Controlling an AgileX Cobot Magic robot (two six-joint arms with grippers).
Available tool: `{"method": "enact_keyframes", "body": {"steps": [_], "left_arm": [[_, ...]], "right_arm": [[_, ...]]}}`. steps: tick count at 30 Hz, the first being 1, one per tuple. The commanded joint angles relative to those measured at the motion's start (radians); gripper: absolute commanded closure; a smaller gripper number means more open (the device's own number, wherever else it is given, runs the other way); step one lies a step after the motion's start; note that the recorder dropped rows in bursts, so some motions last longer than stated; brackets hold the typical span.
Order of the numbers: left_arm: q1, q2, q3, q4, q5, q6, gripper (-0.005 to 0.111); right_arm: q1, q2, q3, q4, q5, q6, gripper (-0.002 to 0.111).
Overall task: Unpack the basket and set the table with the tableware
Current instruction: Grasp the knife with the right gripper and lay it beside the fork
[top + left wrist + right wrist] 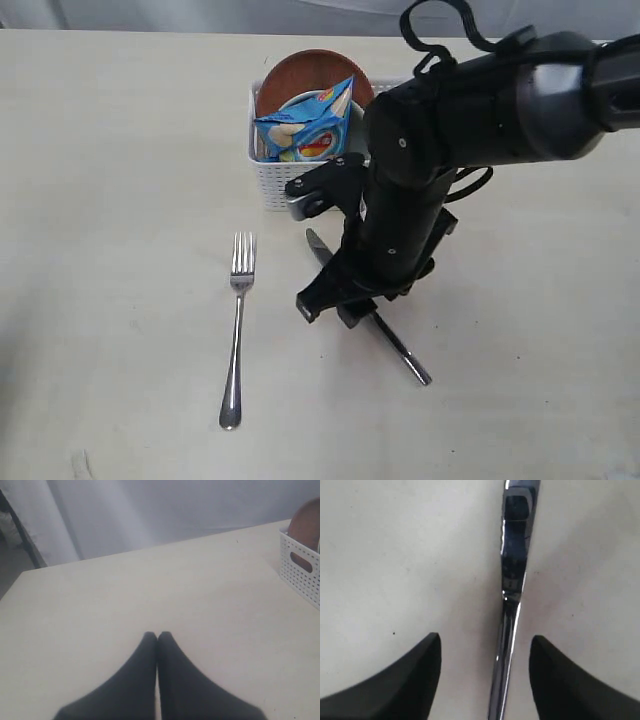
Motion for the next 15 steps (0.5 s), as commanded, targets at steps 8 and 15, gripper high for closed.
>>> {"method": "enact_keyframes", "body": {"steps": [8, 15], "left_arm": [[-0.007, -0.004, 0.003, 0.004, -0.010, -0.007, 0.107], [-0.007, -0.004, 0.003, 0.004, -0.010, -0.007, 0.107]], "right_arm": [[-0.003, 0.095, 0.003, -0.031, -0.053, -0.078, 0.060], [-0.003, 0.131, 0.003, -0.046, -0.092, -0.091, 0.098]]}}
